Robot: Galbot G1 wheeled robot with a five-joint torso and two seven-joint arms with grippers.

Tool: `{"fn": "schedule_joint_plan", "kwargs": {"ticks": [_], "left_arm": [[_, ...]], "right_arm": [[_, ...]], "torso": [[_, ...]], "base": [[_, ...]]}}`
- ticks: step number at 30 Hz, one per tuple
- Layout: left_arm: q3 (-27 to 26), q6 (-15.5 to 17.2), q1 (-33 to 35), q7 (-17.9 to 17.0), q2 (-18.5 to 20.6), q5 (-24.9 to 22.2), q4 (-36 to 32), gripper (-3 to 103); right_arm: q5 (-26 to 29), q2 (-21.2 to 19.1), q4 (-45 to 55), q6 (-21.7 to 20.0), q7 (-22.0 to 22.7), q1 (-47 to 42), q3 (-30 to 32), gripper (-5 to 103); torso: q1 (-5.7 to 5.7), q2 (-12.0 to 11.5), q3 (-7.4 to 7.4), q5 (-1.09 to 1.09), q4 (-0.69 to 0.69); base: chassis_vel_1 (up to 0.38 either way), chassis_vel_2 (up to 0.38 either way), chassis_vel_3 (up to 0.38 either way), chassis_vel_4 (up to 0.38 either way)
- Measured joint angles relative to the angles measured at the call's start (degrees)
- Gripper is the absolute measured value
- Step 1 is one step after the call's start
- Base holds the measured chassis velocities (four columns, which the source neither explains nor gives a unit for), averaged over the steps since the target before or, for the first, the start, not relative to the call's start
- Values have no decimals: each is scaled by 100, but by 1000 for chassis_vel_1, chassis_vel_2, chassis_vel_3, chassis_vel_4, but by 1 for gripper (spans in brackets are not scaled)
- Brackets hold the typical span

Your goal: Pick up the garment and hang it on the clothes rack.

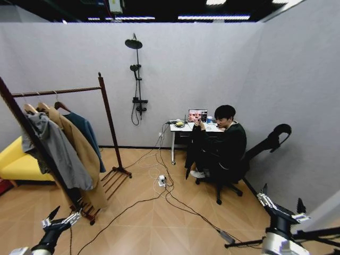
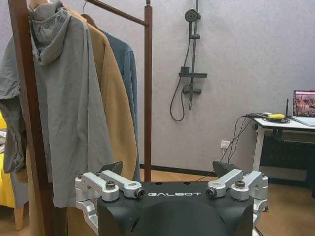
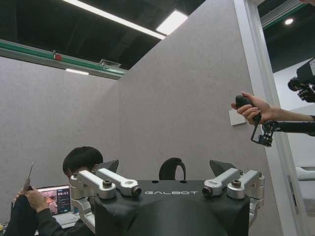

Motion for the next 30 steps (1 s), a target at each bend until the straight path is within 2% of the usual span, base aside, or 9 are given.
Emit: {"fn": "schedule_joint_plan", "kwargs": {"ticks": [3,22,30], "left_arm": [[0,0,1,-2,0,0,0,100],[-1,0,1,-2,0,0,0,100],[-2,0,2,-3,0,0,0,100]], "right_arm": [[-1,3,-14,51,4,-8,12,100],[-5,9,-58,343,60,-107,75,100],[1,9,-63,445,117,-91,53,100]], "torso": [[1,-1,0,-4,4],[-6,3,-2,-3,-2],[-7,3,-2,-4,3]], "base": [[-86,19,119,-62],[-48,-60,-63,-59],[18,16,-18,-20]]}}
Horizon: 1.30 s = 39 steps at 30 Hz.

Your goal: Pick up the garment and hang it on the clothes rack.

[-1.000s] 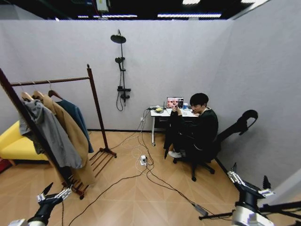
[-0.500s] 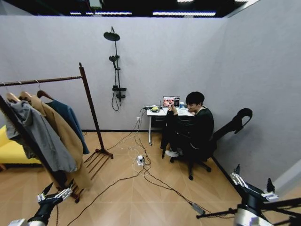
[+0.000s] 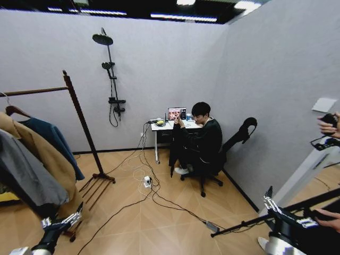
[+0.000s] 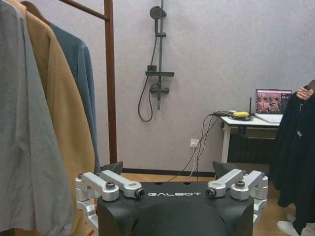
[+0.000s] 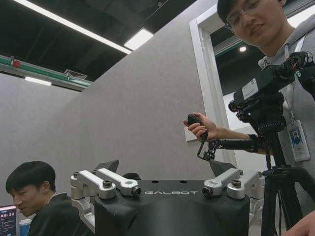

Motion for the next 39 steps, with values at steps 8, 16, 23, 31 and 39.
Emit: {"fn": "schedule_joint_plan", "kwargs": {"ticks": [8,16,23,31,39], "left_arm": [[0,0,0,0,0,0,0,100],[0,0,-1,0,0,0,0,100],[0,0,-1,-1,0,0,0,100],[0,0,-1,0,0,0,0,100],[0,0,1,0,0,0,0,100]], "right_arm": [[13,-1,-41,134,44,-21,1,100],[17,-2,-80,234,59,-36,3,100],[9,-2,-91,245,62,-31,-3,100],[-9,-2,-101,248,75,-31,-28,100],[-52,-2,-112,283,95,-49,-34,100]], "torso": [[1,0,0,1,-1],[4,-1,1,1,-1],[1,-1,0,1,-1],[0,0,0,0,-1],[-5,3,-2,-3,0]], "base": [[19,12,-16,-16],[48,-52,-43,47],[181,-173,-186,175],[261,-266,-252,255],[316,-317,-324,332]]}}
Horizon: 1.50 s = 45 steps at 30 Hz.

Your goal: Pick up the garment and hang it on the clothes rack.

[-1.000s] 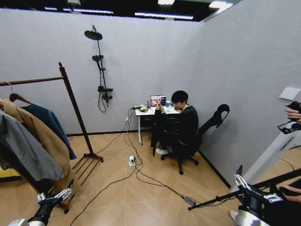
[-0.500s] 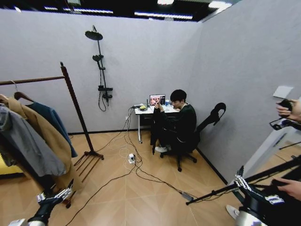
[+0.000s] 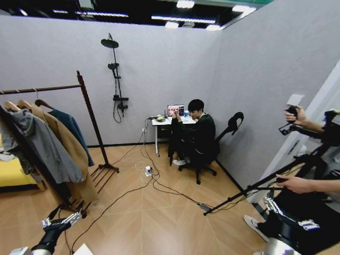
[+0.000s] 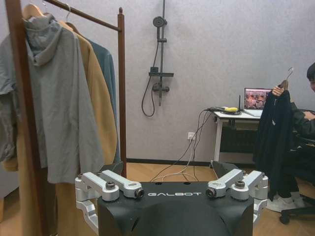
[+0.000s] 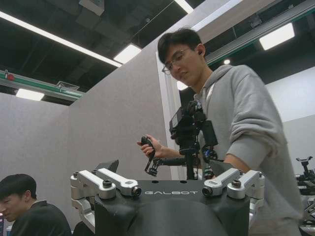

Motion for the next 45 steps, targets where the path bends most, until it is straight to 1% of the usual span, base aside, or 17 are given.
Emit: {"fn": "schedule_joint_plan", "kwargs": {"ticks": [1,5,9,17,20,26,34,40,44,45], "left_arm": [[0,0,1,0,0,0,0,100],[0,0,1,2,0,0,0,100],[0,0,0,1,0,0,0,100],[1,0,-4,1,0,0,0,100],[1,0,-2,1,0,0,0,100],[1,0,0,2,0,0,0,100],[1,0,-1,-5,0,0,1,100],[1,0,-1,-5,0,0,1,100],[1,0,-2,-4,0,0,1,100],[1,0,-1,-3,0,0,1,100]], "right_arm": [[-9,0,-1,2,0,-25,0,100],[-18,0,9,8,-2,-53,6,100],[-18,0,47,8,-2,-53,12,100],[-13,0,75,2,68,-49,28,100],[-13,0,87,-1,96,-49,28,100],[-12,0,90,3,140,-95,39,100],[1,1,90,83,178,-130,66,100],[3,1,118,84,172,-136,63,100],[7,0,80,78,97,-87,64,100],[44,0,53,15,20,-64,73,100]], "torso": [[-1,0,0,7,-1],[-2,2,-1,4,-1],[2,-2,1,5,0],[14,-8,5,5,-2],[9,-6,3,4,-1],[3,-3,2,5,-1],[5,-3,2,2,0],[6,-4,2,4,-1],[6,-4,2,5,-2],[5,-3,2,5,-1]], "base": [[297,-280,-278,309],[151,-185,-218,187],[-2,3,-23,28],[-59,64,67,-69],[-7,11,20,-18],[101,34,-86,-39],[145,145,-127,-147],[38,42,-24,-31],[-33,-63,36,35],[-23,-25,26,61]]}}
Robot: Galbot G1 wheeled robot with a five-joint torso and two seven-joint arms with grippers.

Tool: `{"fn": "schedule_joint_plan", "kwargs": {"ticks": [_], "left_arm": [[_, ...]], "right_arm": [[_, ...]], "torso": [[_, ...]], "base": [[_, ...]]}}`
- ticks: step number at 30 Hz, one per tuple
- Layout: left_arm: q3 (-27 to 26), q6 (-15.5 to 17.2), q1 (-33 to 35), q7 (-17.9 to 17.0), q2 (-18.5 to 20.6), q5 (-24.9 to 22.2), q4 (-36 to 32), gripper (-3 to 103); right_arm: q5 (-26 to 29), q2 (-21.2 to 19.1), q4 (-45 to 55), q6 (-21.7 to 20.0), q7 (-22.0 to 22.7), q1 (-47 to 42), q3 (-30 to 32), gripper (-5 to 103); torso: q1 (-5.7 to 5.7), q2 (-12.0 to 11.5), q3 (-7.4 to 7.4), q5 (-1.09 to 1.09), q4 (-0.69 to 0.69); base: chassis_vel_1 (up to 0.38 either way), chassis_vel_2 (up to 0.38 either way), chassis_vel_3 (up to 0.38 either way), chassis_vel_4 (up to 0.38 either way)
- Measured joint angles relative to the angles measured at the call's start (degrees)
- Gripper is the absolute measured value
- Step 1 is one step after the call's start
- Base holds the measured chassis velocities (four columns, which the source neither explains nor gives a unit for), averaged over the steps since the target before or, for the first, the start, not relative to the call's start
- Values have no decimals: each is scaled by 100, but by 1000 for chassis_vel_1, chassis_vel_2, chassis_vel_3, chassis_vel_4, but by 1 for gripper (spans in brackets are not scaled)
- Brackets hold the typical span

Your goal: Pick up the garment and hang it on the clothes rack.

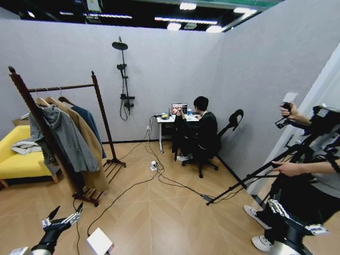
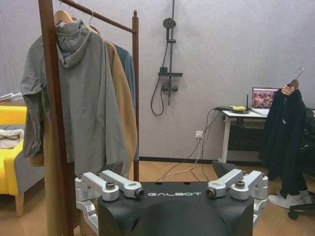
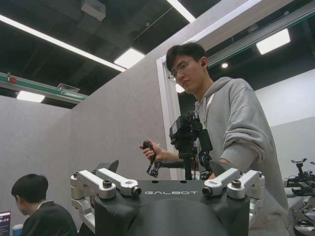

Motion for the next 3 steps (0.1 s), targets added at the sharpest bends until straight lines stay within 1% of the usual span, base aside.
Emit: {"fn": "schedule_joint_plan", "kwargs": {"ticks": [2,3], "left_arm": [[0,0,0,1,0,0,0,100],[0,0,0,1,0,0,0,100]], "right_arm": [[67,-23,-6,-201,-132,43,24,100],[67,-23,-6,-201,-132,43,24,100]], "torso": [[0,0,0,0,0],[0,0,0,0,0]], "base": [[0,0,0,0],[0,0,0,0]]}}
